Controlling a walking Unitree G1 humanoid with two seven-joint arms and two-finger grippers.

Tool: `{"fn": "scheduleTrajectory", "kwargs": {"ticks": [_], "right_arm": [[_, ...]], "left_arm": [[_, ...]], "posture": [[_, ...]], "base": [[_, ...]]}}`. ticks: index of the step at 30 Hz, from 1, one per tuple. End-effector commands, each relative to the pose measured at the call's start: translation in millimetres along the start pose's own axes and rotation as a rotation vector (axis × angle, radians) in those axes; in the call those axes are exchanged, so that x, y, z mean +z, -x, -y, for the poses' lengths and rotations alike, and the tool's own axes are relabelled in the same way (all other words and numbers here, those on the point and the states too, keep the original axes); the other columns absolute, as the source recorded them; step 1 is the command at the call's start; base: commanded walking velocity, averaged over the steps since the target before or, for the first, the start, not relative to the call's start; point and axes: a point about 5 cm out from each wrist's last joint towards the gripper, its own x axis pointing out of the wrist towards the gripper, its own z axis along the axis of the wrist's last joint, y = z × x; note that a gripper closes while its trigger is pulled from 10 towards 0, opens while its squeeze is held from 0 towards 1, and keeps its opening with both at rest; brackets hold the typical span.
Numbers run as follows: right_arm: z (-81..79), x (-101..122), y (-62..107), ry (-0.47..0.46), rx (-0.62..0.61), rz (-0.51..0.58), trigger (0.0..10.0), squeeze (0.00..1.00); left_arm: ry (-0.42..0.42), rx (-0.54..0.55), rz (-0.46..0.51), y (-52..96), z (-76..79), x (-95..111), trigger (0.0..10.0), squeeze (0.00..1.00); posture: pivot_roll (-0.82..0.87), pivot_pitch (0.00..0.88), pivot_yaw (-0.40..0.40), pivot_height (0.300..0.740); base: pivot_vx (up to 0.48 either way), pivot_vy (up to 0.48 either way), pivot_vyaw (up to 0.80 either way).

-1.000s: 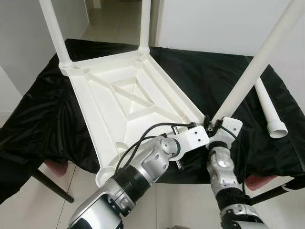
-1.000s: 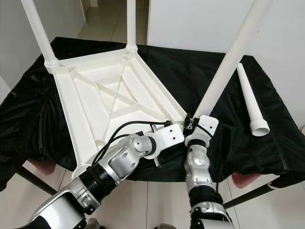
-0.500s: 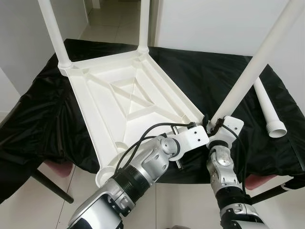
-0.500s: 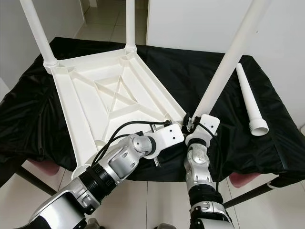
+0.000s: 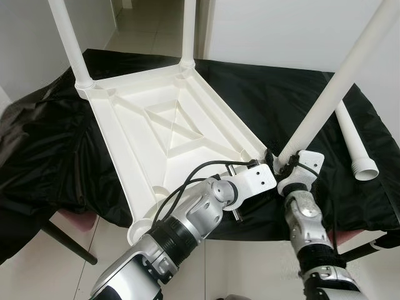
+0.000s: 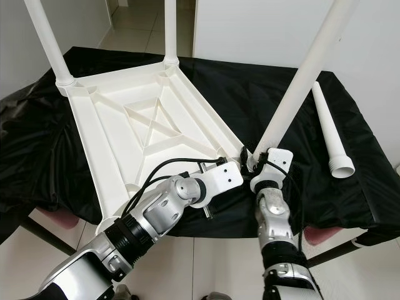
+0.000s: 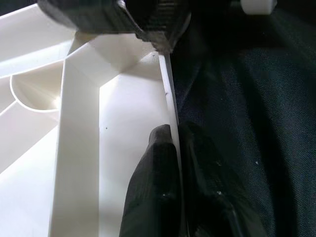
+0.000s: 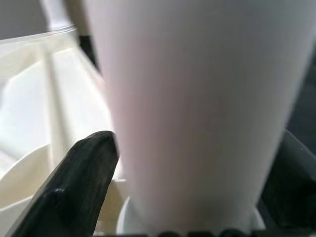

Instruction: Building children table

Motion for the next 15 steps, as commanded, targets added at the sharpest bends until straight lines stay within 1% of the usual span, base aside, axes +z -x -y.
{"fn": "scheduleTrajectory", "kwargs": {"ticks": [1,2,3,4,5,6,9,10,12,13,15], "right_arm": [[-13.0,-5,1.1,-0.019,0.130,-0.031,10.0,0.00],[-9.0,-1,0.9,-0.002,0.217,-0.026,10.0,0.00],[-9.0,-1,0.9,-0.002,0.217,-0.026,10.0,0.00],[-5.5,1,1.1,0.015,0.279,-0.027,10.0,0.00],[-5.5,1,1.1,0.015,0.279,-0.027,10.0,0.00],[-2.2,2,1.8,0.024,0.338,-0.036,10.0,0.00],[-2.2,2,1.8,0.024,0.338,-0.036,10.0,0.00],[0.9,1,3.6,0.035,0.399,-0.055,10.0,0.00],[0.9,1,3.6,0.035,0.399,-0.055,10.0,0.00],[5.8,-2,6.6,0.054,0.459,-0.084,10.0,0.00],[5.8,-2,6.6,0.054,0.459,-0.084,10.0,0.00]], "left_arm": [[-0.035,-0.052,-0.004,-4.9,12.5,2,10.0,0.00],[-0.036,-0.053,-0.004,-4.8,12.4,3,10.0,0.00],[-0.036,-0.053,-0.004,-4.8,12.4,3,10.0,0.00],[-0.037,-0.053,-0.004,-4.8,12.3,3,10.0,0.00],[-0.037,-0.053,-0.004,-4.8,12.3,3,10.0,0.00],[-0.037,-0.053,-0.004,-4.7,12.1,3,10.0,0.00],[-0.037,-0.053,-0.004,-4.7,12.1,3,10.0,0.00],[-0.036,-0.052,-0.004,-4.5,11.7,3,10.0,0.00],[-0.036,-0.052,-0.004,-4.5,11.7,3,10.0,0.00],[-0.036,-0.051,-0.004,-4.1,11.0,3,10.0,0.00],[-0.036,-0.051,-0.004,-4.1,11.0,3,10.0,0.00]], "posture": [[0.01,0.004,-0.018,0.740],[0.01,0.007,-0.014,0.740],[0.01,0.007,-0.014,0.740],[0.01,0.007,-0.014,0.740],[0.01,0.007,-0.014,0.740],[0.01,0.011,-0.013,0.740],[0.01,0.011,-0.013,0.740],[0.01,0.015,-0.009,0.740],[0.01,0.015,-0.009,0.740],[0.01,0.018,-0.005,0.740],[0.01,0.018,-0.005,0.740]], "base": [[0.000,0.000,0.00],[0.000,0.000,0.00],[0.000,0.000,0.00],[0.000,0.000,0.00],[0.000,0.000,0.00],[0.000,0.000,0.00],[0.000,0.000,0.00],[0.000,0.000,0.00],[0.000,0.000,0.00],[0.000,0.000,0.00],[0.000,0.000,0.00]]}}
